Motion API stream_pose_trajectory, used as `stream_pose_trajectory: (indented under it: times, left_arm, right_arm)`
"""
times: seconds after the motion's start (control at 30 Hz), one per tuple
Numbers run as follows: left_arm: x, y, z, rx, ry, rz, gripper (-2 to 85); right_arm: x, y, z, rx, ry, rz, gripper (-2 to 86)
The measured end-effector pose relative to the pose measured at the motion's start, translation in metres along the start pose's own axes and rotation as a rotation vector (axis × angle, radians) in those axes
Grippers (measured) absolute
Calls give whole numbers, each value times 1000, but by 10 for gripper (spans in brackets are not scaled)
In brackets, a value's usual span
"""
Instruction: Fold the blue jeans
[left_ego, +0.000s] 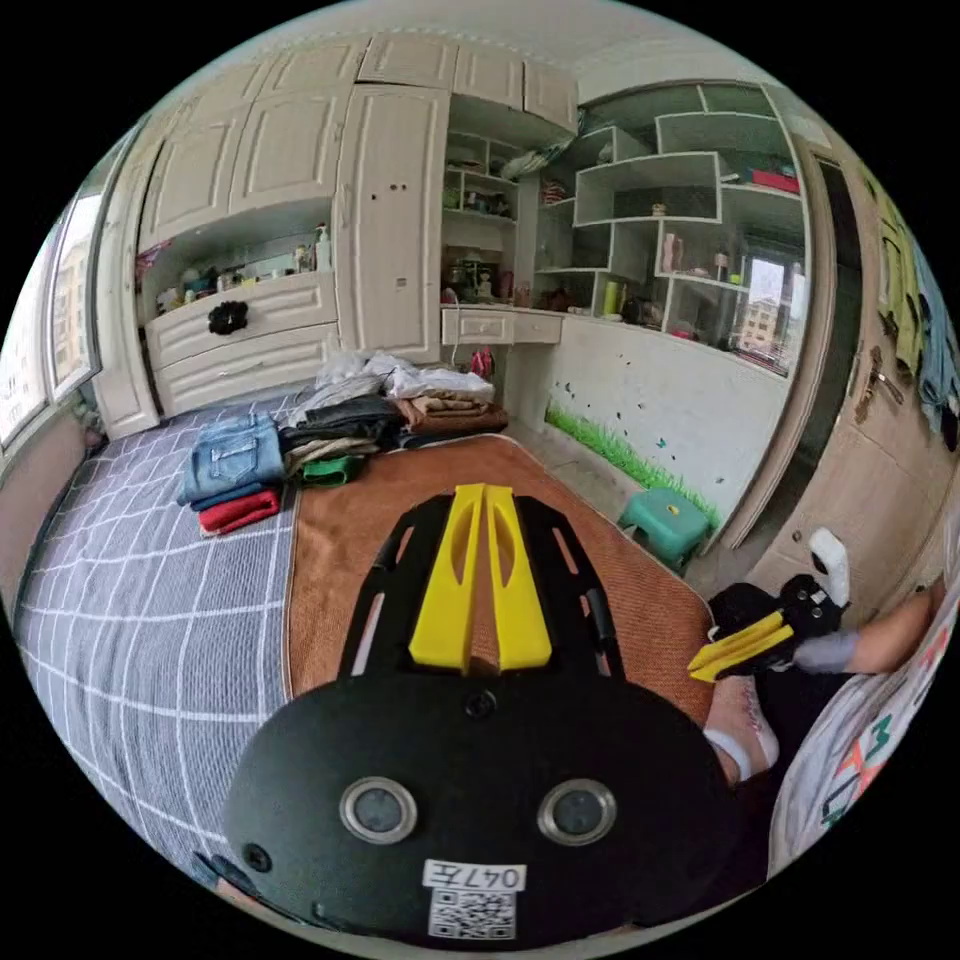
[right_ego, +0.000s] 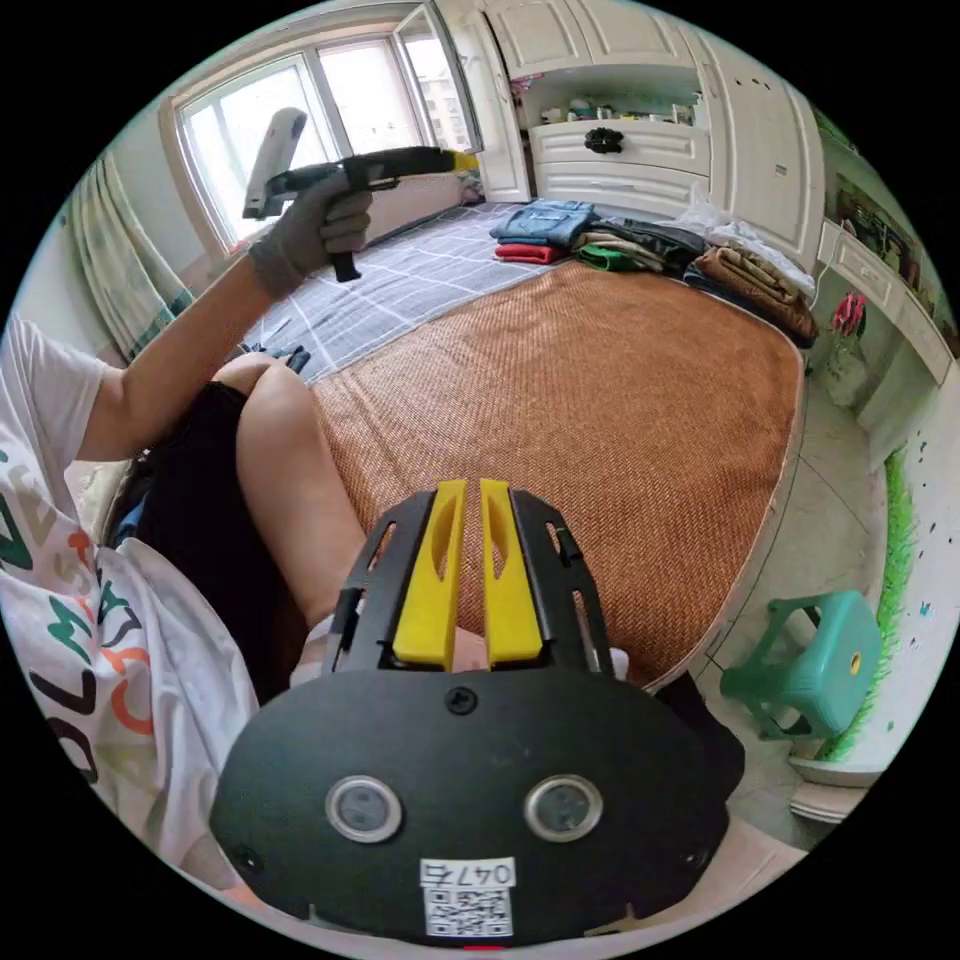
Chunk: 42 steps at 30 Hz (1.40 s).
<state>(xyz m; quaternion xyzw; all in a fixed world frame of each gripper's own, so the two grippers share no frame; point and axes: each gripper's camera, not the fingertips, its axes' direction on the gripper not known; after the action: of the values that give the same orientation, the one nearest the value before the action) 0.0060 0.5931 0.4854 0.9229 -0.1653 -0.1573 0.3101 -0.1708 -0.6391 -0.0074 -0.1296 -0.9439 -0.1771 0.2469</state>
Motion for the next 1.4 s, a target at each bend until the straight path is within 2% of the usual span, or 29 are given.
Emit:
stream_pose_trajectory:
  times: [0.13,0.2,0.4,0.63,0.73,0.87,0.97,1.1,1.17,1.27,1.4]
  left_arm:
    - [-72,53,111,-144,-9,-215,-9]
    - [-93,55,142,-231,-32,-230,-9]
    - [-150,32,181,-134,37,-408,-9]
    - [-196,29,228,-129,3,-550,-9]
    - [-217,38,247,-137,-1,-645,-8]
    - [-240,42,264,-67,63,-759,-9]
    - [-248,41,283,-87,71,-780,-10]
    - [-253,37,303,-75,105,-834,-10]
    - [-250,24,316,-83,137,-814,-10]
    - [-244,8,330,-129,122,-770,-10]
    - [-246,-3,321,-79,45,-829,-10]
  right_arm:
    - [4,-22,20,-100,16,19,-5]
    - [5,-37,32,-115,0,17,-5]
    - [21,-118,76,-94,-41,-39,-2]
    - [61,-293,134,33,33,-212,45]
    - [96,-374,172,86,23,-143,52]
    - [147,-473,237,43,45,-15,65]
    - [183,-518,278,23,30,100,78]
    - [218,-541,311,81,10,272,84]
    - [242,-544,325,157,-93,394,34]
    - [259,-539,337,164,-186,498,-2]
    - [261,-521,320,179,-364,457,-9]
